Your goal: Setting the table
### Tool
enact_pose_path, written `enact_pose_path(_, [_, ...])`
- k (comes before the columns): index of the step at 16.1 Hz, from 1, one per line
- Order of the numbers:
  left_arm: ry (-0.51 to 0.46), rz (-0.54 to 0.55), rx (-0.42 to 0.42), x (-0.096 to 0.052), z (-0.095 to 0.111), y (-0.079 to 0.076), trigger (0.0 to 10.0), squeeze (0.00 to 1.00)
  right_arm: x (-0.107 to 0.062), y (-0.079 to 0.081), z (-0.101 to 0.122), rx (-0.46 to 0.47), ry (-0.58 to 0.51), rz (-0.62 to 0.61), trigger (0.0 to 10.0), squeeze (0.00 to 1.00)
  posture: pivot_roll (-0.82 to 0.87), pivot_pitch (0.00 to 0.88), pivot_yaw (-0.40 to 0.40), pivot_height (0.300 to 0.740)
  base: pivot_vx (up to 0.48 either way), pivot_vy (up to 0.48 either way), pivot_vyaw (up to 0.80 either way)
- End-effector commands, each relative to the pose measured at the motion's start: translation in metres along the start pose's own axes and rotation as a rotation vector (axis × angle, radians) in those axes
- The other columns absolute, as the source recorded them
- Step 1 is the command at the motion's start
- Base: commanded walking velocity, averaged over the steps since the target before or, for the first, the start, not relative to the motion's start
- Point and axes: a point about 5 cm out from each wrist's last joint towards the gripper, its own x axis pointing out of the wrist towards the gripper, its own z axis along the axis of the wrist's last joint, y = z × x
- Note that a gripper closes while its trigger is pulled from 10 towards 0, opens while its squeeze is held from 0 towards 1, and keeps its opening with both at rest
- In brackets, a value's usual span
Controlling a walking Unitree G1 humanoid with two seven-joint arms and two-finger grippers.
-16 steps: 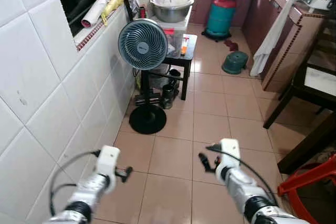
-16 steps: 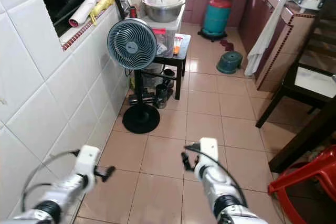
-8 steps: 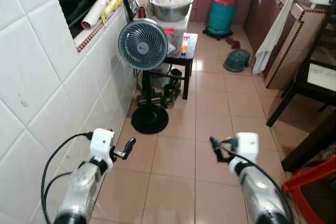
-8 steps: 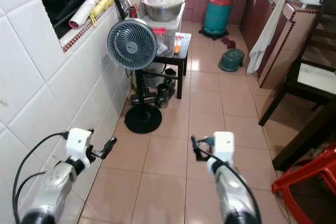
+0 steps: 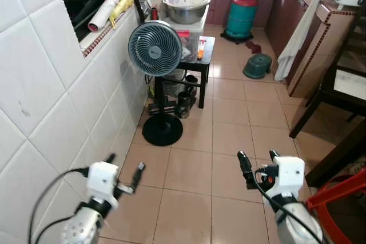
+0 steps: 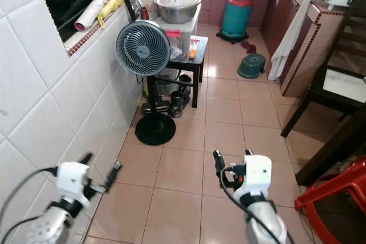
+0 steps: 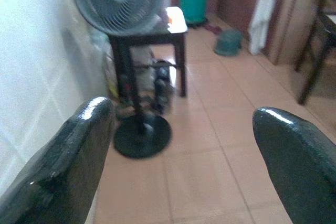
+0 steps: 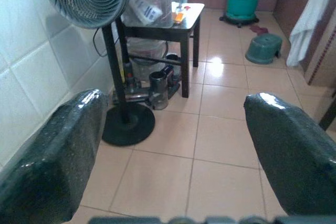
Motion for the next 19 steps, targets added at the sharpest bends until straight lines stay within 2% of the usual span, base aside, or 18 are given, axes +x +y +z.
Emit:
enact_pose_path(1, [-0.004, 0.016, 0.007, -0.002, 0.005, 0.003, 10.0, 0.0, -0.002, 0.002, 0.006, -0.012, -0.012, -0.006, 10.0, 0.0, 0.08, 0.0, -0.012, 0.74, 0.0, 0.0, 0.0])
enact_pose_path(3, [-0.019, 0.019, 0.003, -0.004, 0.009, 0.005, 10.0, 0.0, -0.006, 0.005, 0.004, -0.011, 0.008, -0.017, 10.0, 0.0, 0.07, 0.0, -0.005, 0.74, 0.0, 0.0, 0.0])
enact_pose_path(4, [-0.023, 0.028, 0.014, -0.002, 0.009, 0.003, 10.0, 0.0, -0.006, 0.0, 0.003, -0.008, 0.033, -0.04, 10.0, 0.0, 0.06, 0.0, -0.005, 0.74, 0.0, 0.0, 0.0])
enact_pose_path(6, [-0.007, 0.019, -0.044, 0.001, 0.008, 0.001, 10.0, 0.0, -0.004, 0.004, 0.006, -0.021, 0.039, -0.016, 10.0, 0.0, 0.06, 0.0, -0.01, 0.74, 0.0, 0.0, -0.67])
enact_pose_path(10, [-0.01, -0.008, -0.074, 0.005, 0.01, -0.004, 10.0, 0.0, -0.003, 0.007, 0.005, -0.019, 0.055, -0.001, 10.0, 0.0, 0.07, 0.0, -0.021, 0.74, 0.0, 0.0, -0.8])
enact_pose_path(19, [0.0, -0.033, -0.093, 0.007, 0.013, -0.009, 10.0, 0.0, -0.003, 0.01, 0.005, -0.02, 0.076, 0.024, 10.0, 0.0, 0.07, 0.0, -0.026, 0.74, 0.362, 0.0, -0.8])
